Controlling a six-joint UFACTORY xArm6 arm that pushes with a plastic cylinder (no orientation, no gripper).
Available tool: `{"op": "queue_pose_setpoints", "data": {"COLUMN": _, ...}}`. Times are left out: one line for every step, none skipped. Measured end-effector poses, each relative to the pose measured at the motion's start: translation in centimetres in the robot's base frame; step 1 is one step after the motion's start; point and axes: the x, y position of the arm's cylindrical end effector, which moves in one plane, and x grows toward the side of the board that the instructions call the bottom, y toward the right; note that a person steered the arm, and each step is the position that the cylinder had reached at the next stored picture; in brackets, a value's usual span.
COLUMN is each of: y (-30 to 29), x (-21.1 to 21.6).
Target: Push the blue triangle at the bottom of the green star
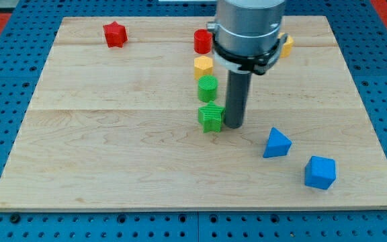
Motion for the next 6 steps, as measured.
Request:
{"op": "queue_pose_setpoints", "data": {"y": 8.4, "x": -1.7}}
{"op": "queue_pose_setpoints", "data": {"y": 12.5, "x": 1.1}}
{"op": "queue_pose_setpoints", "data": {"y": 11.7, "x": 4.8}}
{"op": "queue_pose_setpoints", "data": {"y": 7.4, "x": 5.4}}
{"op": "queue_pose_setpoints", "data": {"y": 3.5, "x": 5.4}}
{"op": "queue_pose_setpoints", "data": {"y": 1.6, "x": 5.4}}
